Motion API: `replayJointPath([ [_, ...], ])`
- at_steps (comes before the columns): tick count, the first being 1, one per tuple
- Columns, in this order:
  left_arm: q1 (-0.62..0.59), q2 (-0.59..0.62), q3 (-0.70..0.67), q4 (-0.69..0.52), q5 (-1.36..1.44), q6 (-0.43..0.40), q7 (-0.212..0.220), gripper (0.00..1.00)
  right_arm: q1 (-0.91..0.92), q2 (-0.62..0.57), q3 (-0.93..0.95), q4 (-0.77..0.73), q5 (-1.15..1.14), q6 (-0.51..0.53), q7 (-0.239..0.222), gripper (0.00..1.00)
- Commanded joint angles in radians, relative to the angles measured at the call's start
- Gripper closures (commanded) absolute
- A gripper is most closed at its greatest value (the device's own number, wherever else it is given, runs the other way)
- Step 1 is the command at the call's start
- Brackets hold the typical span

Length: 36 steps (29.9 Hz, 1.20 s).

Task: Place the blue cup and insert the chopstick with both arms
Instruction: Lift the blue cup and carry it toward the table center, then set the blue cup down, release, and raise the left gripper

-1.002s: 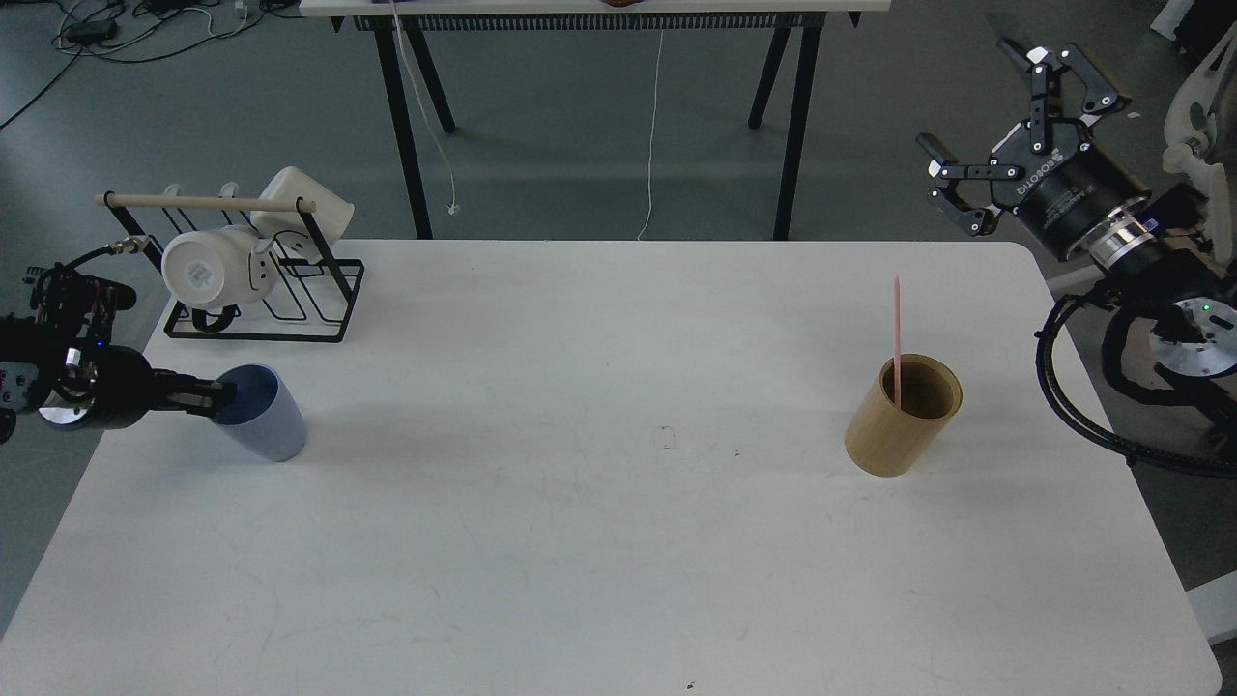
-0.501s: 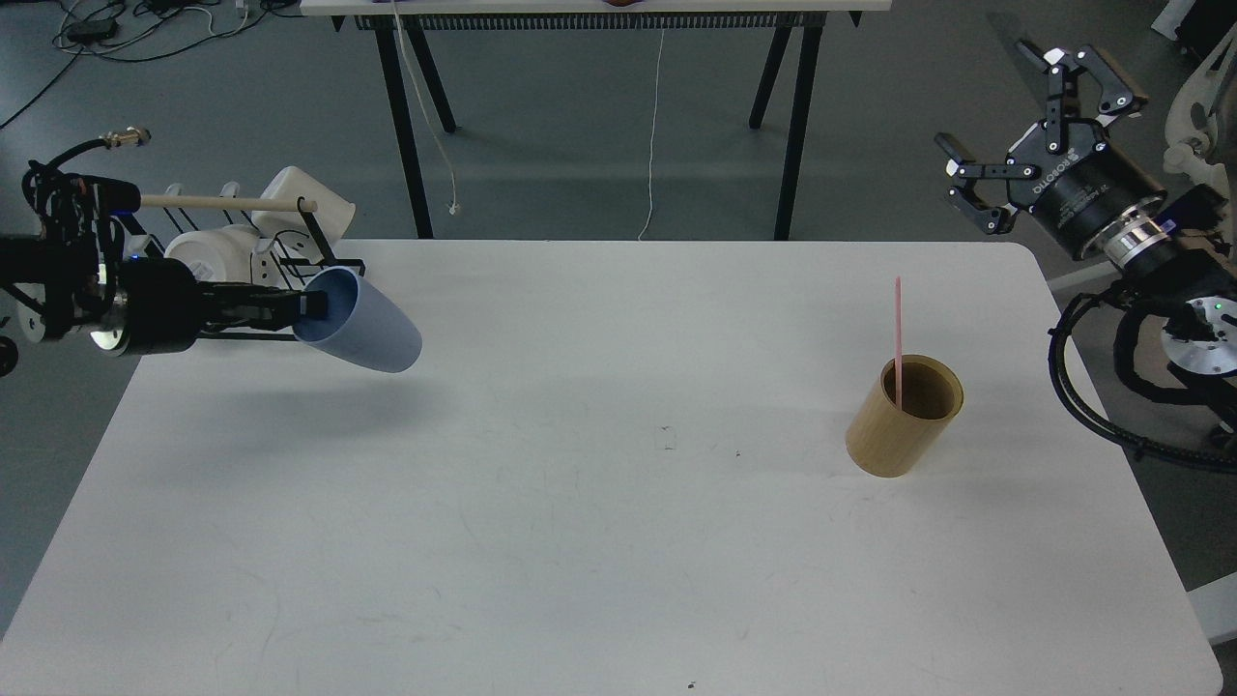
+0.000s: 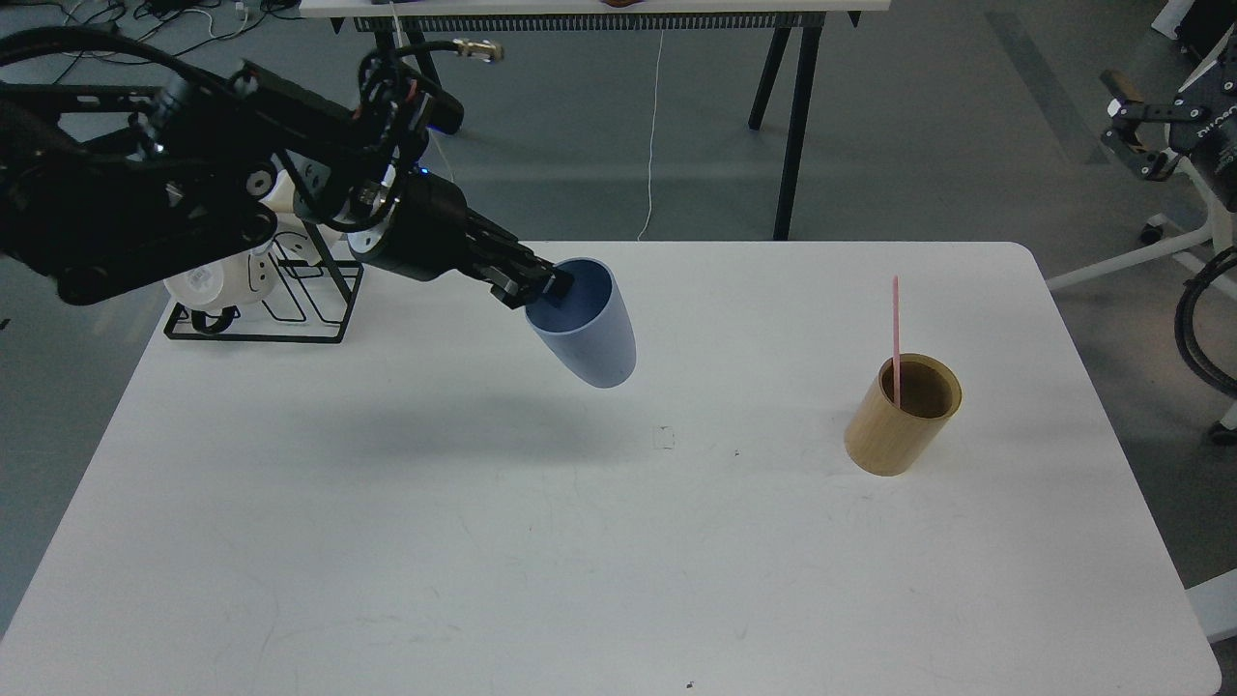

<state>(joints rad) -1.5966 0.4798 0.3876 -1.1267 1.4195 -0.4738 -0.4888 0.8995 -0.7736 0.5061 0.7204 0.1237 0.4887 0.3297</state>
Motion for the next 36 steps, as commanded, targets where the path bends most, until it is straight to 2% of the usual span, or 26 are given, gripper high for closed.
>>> replayJointPath([
  [1, -0.029, -0.182, 0.114, 0.082, 0.013, 0.000, 0.000, 0.97, -0.010, -0.021, 0.002, 0.002, 0.002, 0.000, 0.000, 0.01],
  [5, -0.020, -0.380, 0.183, 0.224, 0.016, 0.003, 0.000, 0.97, -0.020, -0.035, 0.003, 0.005, 0.002, 0.000, 0.002, 0.01],
  [8, 0.018, -0.473, 0.194, 0.332, 0.019, 0.014, 0.000, 0.97, -0.024, -0.052, 0.003, 0.005, 0.002, 0.000, 0.002, 0.01],
  [13, 0.089, -0.480, 0.194, 0.422, 0.022, 0.018, 0.000, 0.97, -0.056, -0.107, -0.014, -0.010, -0.003, 0.000, -0.003, 0.01],
  [19, 0.181, -0.480, 0.195, 0.508, 0.061, 0.040, 0.000, 0.97, -0.087, -0.113, -0.015, -0.013, -0.003, 0.000, -0.004, 0.01],
  [29, 0.254, -0.480, 0.182, 0.536, 0.082, 0.041, 0.000, 0.96, -0.087, -0.090, -0.015, -0.009, -0.003, 0.000, -0.006, 0.01],
  [36, 0.265, -0.480, 0.172, 0.545, 0.070, 0.040, 0.000, 0.90, -0.087, -0.089, -0.017, -0.010, -0.003, 0.000, -0.004, 0.01],
])
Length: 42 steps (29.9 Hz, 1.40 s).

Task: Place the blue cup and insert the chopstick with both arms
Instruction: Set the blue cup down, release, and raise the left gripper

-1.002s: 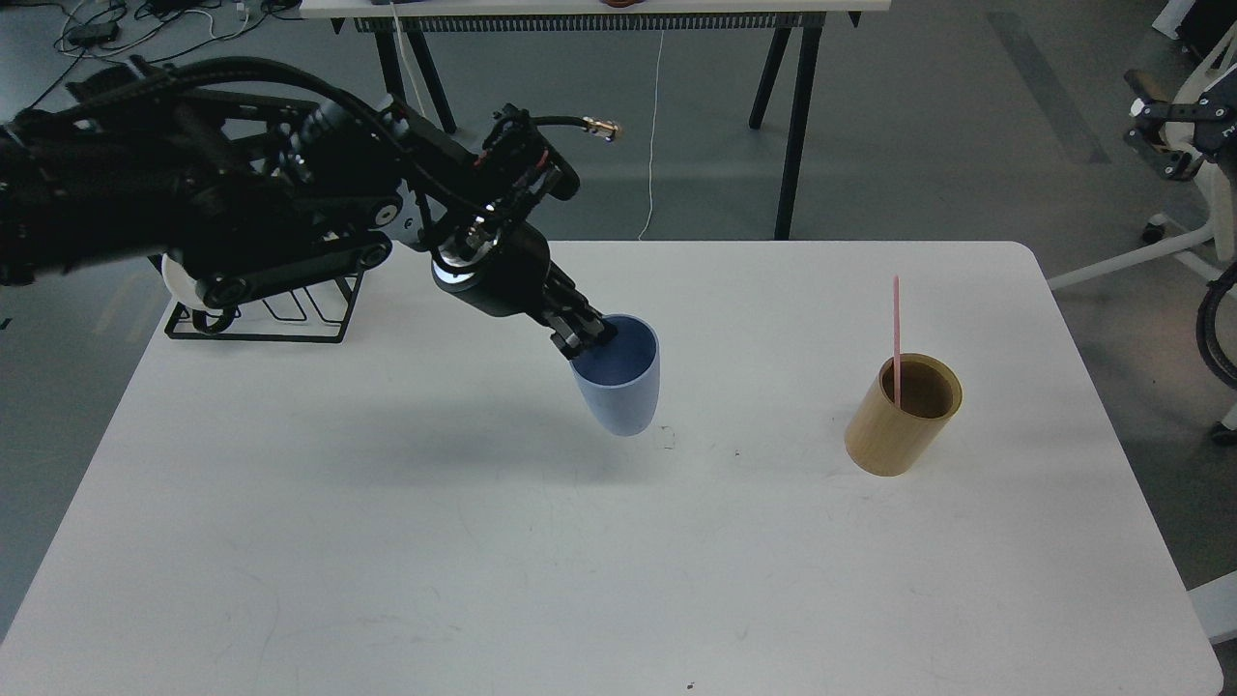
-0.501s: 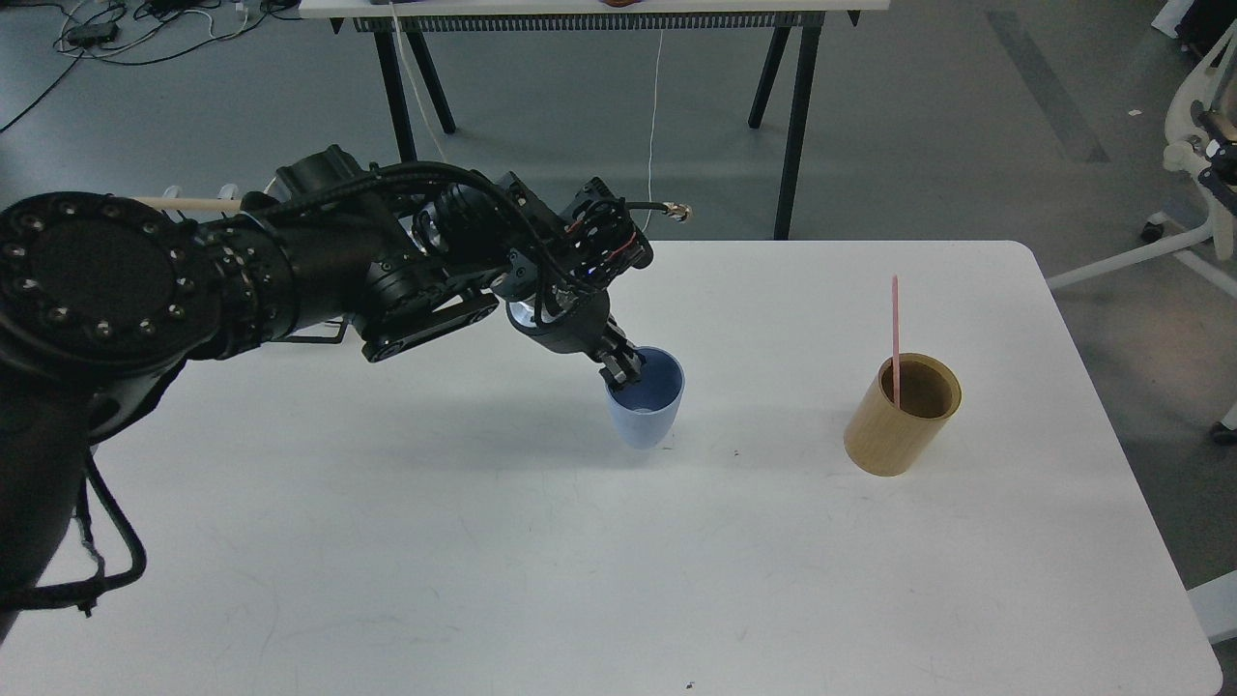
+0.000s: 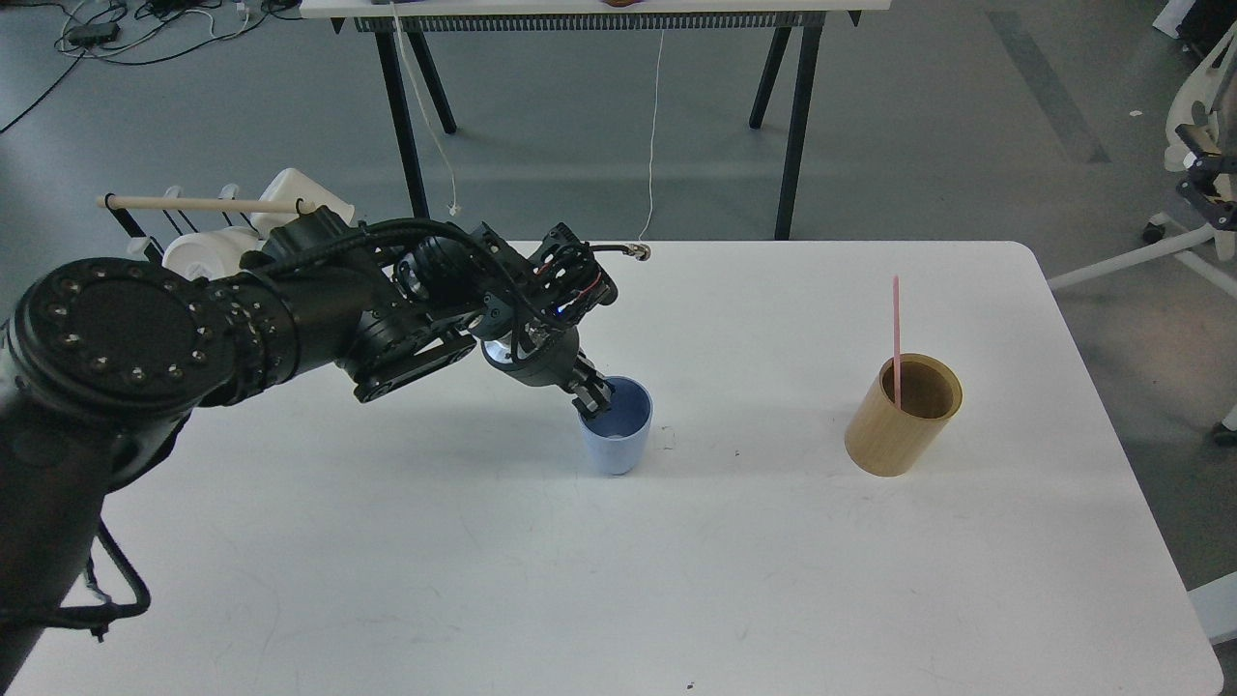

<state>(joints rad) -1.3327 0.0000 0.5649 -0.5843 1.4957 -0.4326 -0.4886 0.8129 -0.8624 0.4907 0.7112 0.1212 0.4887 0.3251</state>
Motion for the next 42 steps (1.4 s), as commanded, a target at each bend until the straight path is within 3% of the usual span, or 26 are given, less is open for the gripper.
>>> replayJointPath([
  [1, 0.000, 0.000, -0.013, 0.004, -0.006, -0.002, 0.000, 0.90, 0.000, 0.000, -0.001, -0.001, 0.000, 0.000, 0.000, 0.01],
  [13, 0.026, 0.000, -0.155, 0.004, -0.008, -0.021, 0.000, 0.53, -0.006, 0.000, -0.024, -0.002, -0.005, 0.000, -0.008, 0.01],
  [14, 0.026, 0.000, -0.174, 0.004, -0.008, -0.021, 0.000, 0.47, -0.005, 0.002, -0.023, -0.002, -0.005, 0.000, -0.008, 0.01],
  [17, 0.041, 0.026, -0.273, 0.004, -0.020, -0.014, 0.000, 0.15, -0.001, 0.032, -0.023, -0.004, -0.005, 0.000, -0.008, 0.01],
  [18, 0.055, 0.040, -0.322, 0.004, -0.034, -0.012, 0.000, 0.11, -0.001, 0.043, -0.026, -0.004, -0.005, 0.000, -0.008, 0.01],
  [22, 0.108, 0.090, -0.531, 0.018, -0.098, -0.017, 0.000, 0.06, 0.026, 0.065, -0.073, 0.014, -0.092, 0.000, -0.006, 0.01],
  [27, 0.162, 0.135, -0.687, 0.032, -0.201, -0.018, 0.000, 0.05, 0.143, 0.066, -0.139, 0.021, -0.280, 0.000, 0.002, 0.01],
  [32, 0.188, 0.178, -0.835, 0.032, -0.467, -0.021, 0.000, 0.04, 0.238, 0.051, -0.150, 0.117, -0.578, 0.000, 0.005, 0.01],
  [38, 0.201, 0.199, -0.878, 0.021, -0.843, -0.018, 0.000, 0.01, 0.284, 0.036, -0.142, 0.270, -0.996, 0.000, 0.020, 0.01],
  [42, 0.214, 0.199, -0.882, 0.020, -0.926, -0.005, 0.000, 0.01, 0.276, -0.004, -0.147, 0.447, -1.304, 0.000, 0.023, 0.01],
])
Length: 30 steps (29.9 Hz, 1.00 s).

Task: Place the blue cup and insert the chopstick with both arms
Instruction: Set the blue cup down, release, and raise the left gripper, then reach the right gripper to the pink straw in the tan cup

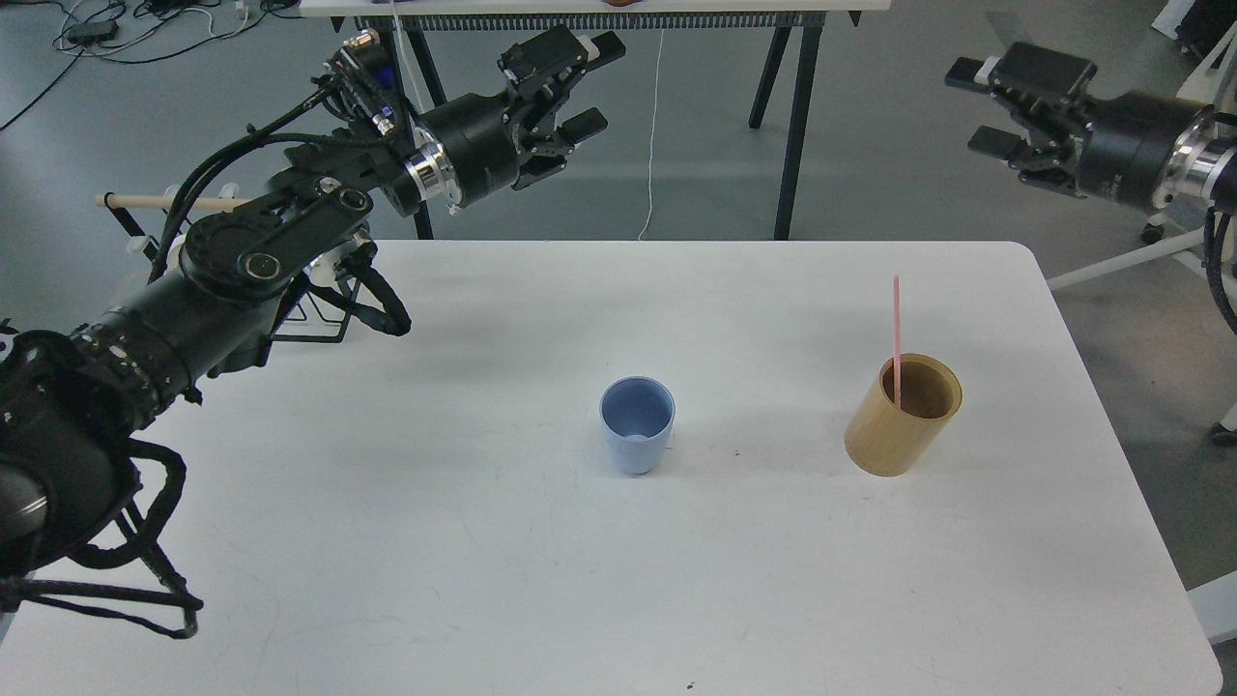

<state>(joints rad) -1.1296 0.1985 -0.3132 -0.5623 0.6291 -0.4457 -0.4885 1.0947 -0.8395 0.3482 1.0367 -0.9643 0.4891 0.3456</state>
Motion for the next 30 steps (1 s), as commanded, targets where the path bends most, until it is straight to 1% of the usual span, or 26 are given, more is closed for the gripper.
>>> replayJointPath([
  [1, 0.014, 0.001, -0.004, -0.002, -0.069, 0.010, 0.000, 0.01, -0.010, -0.033, -0.012, 0.167, -0.311, 0.000, 0.003, 0.01],
  [4, 0.019, -0.001, -0.003, -0.008, -0.072, 0.010, 0.000, 0.01, -0.045, -0.038, -0.028, 0.249, -0.514, -0.081, 0.003, 0.01],
  [9, 0.033, -0.002, -0.003, -0.014, -0.072, 0.012, 0.000, 0.01, -0.104, -0.036, -0.051, 0.252, -0.712, -0.227, 0.003, 0.02],
  [12, 0.042, -0.005, -0.003, -0.014, -0.072, 0.012, 0.000, 0.01, -0.122, -0.036, -0.058, 0.247, -0.746, -0.283, 0.001, 0.02],
  [17, 0.056, -0.016, -0.001, -0.014, -0.072, 0.018, 0.000, 0.01, -0.165, -0.020, -0.060, 0.197, -0.755, -0.331, 0.000, 0.04],
  [20, 0.076, -0.019, -0.001, -0.014, -0.071, 0.033, 0.000, 0.01, -0.196, 0.040, -0.058, 0.129, -0.754, -0.394, 0.000, 0.05],
  [22, 0.080, -0.019, -0.001, -0.014, -0.071, 0.036, 0.000, 0.01, -0.203, 0.075, -0.058, 0.108, -0.752, -0.417, -0.002, 0.09],
  [25, 0.083, -0.016, -0.001, -0.014, -0.071, 0.038, 0.000, 0.01, -0.228, 0.091, -0.055, 0.091, -0.752, -0.425, -0.002, 0.14],
  [26, 0.087, -0.014, -0.001, -0.014, -0.071, 0.038, 0.000, 0.01, -0.229, 0.092, -0.055, 0.089, -0.752, -0.425, -0.002, 0.16],
  [27, 0.091, -0.013, -0.001, -0.014, -0.071, 0.038, 0.000, 0.01, -0.231, 0.092, -0.057, 0.089, -0.752, -0.425, -0.002, 0.20],
  [30, 0.096, -0.008, -0.003, -0.014, -0.071, 0.039, 0.000, 0.01, -0.243, 0.097, -0.058, 0.092, -0.752, -0.423, -0.004, 0.35],
])
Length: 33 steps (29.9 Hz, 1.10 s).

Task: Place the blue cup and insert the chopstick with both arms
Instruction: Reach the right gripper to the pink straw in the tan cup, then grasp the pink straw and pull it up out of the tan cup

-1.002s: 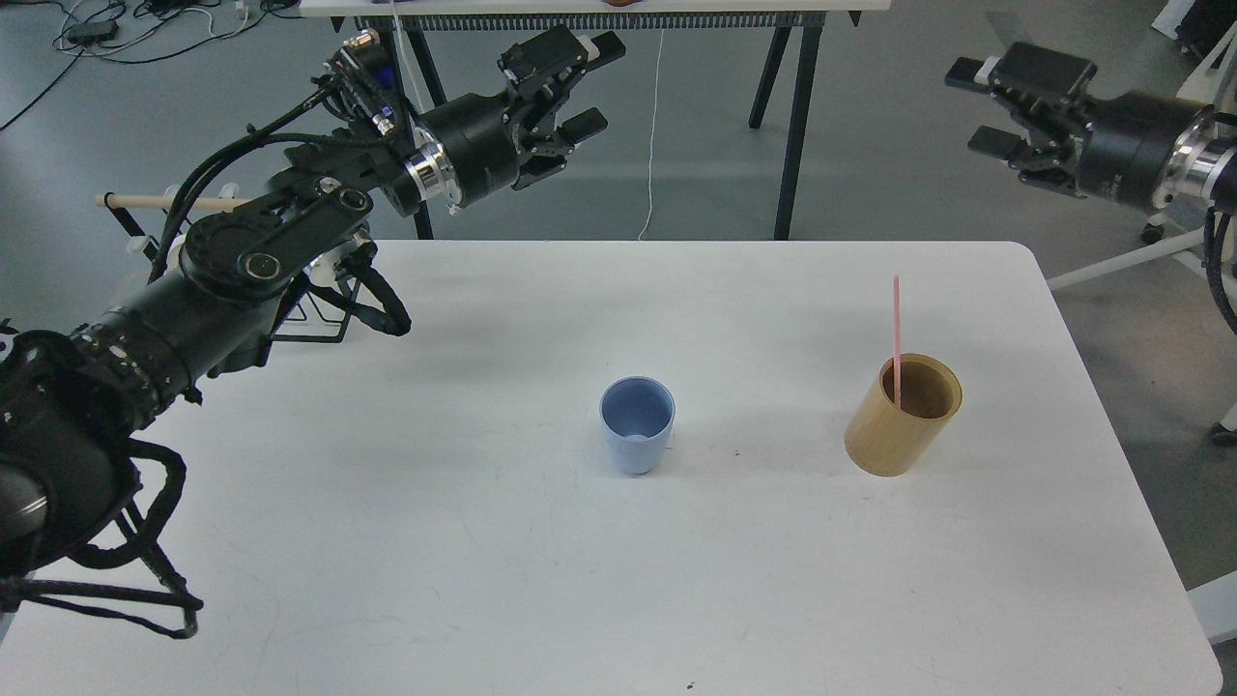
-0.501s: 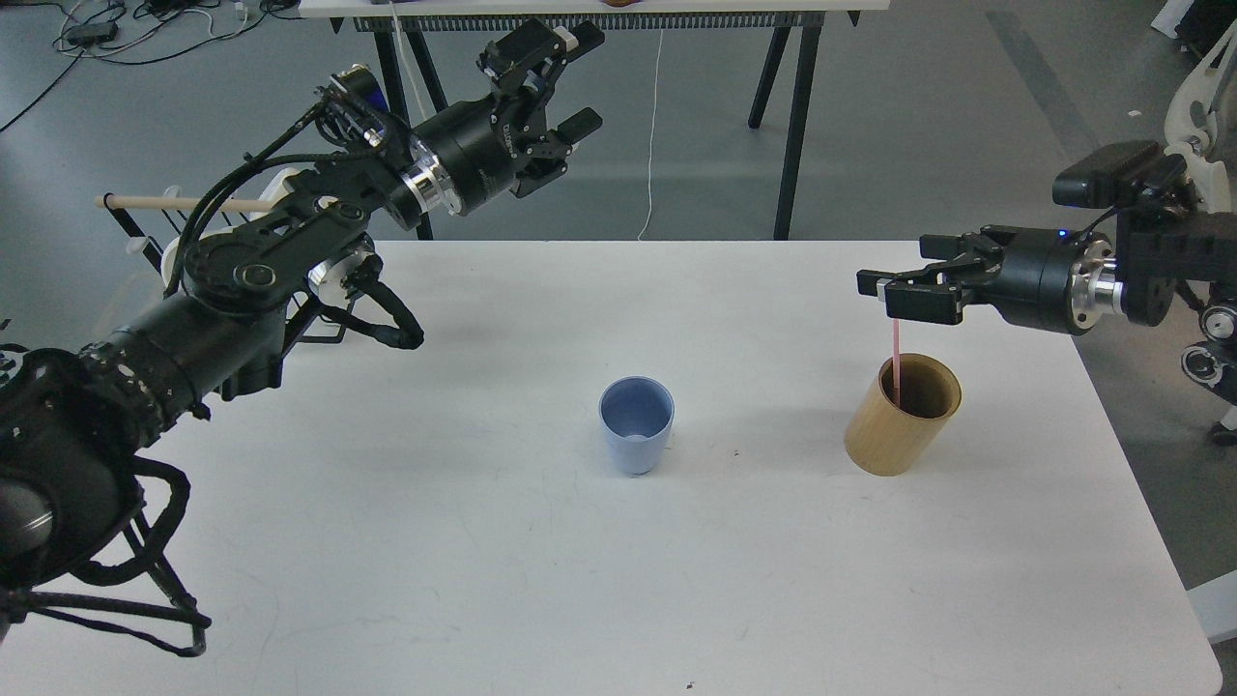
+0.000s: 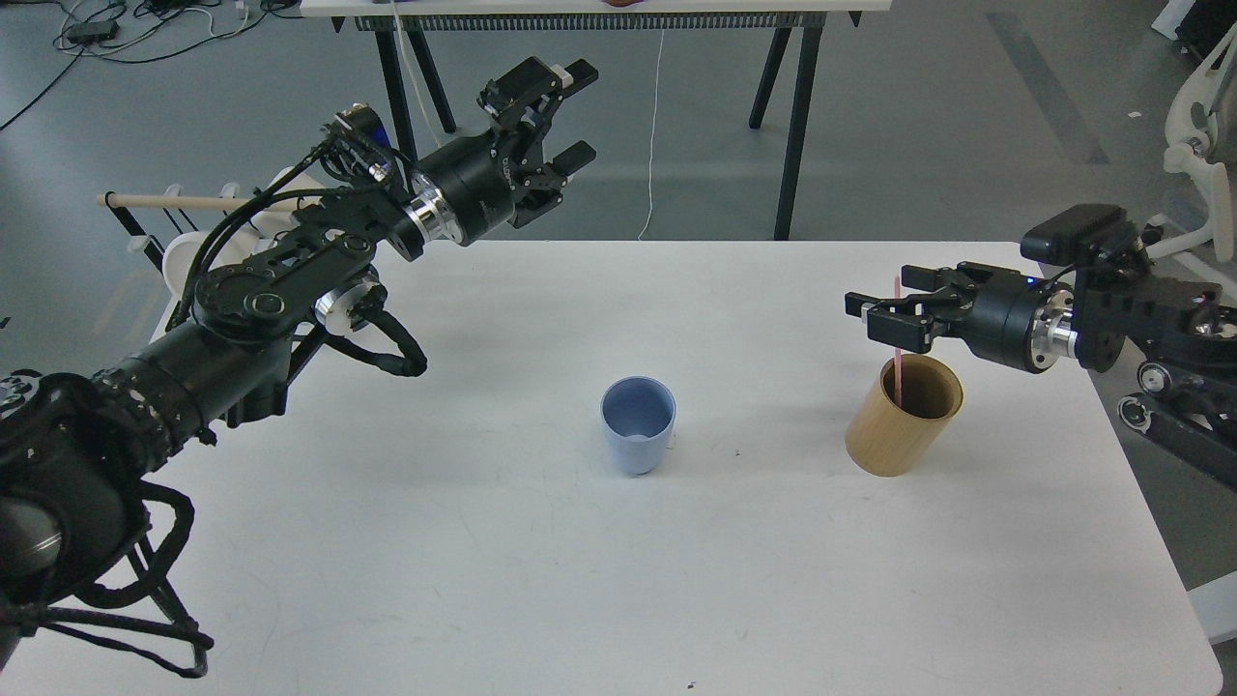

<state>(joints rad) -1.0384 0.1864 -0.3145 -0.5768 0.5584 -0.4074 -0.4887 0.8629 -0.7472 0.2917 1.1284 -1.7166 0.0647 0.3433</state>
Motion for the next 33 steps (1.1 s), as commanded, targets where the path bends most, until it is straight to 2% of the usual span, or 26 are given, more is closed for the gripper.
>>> replayJointPath([
  [1, 0.004, 0.004, -0.002, 0.000, 0.000, 0.001, 0.000, 0.01, -0.015, 0.005, -0.002, 0.002, 0.000, 0.001, -0.003, 0.38],
  [6, 0.015, 0.002, -0.002, 0.000, 0.000, 0.002, 0.000, 0.01, -0.016, -0.003, -0.002, 0.007, 0.000, 0.001, -0.004, 0.49],
  [12, 0.018, 0.002, -0.002, 0.000, 0.000, 0.004, 0.000, 0.01, -0.018, -0.012, -0.002, 0.010, 0.000, 0.003, -0.004, 0.70],
  [19, 0.021, 0.002, -0.002, 0.002, 0.000, 0.004, 0.000, 0.01, -0.021, -0.017, 0.000, 0.010, 0.000, 0.003, -0.004, 0.88],
  [25, 0.031, 0.004, -0.002, 0.002, 0.000, 0.005, 0.000, 0.01, -0.021, -0.035, 0.004, 0.019, 0.002, 0.003, -0.003, 0.96],
  [33, 0.032, -0.001, -0.002, 0.002, 0.000, 0.005, 0.000, 0.01, -0.007, -0.127, 0.024, 0.111, 0.003, 0.001, 0.002, 0.99],
])
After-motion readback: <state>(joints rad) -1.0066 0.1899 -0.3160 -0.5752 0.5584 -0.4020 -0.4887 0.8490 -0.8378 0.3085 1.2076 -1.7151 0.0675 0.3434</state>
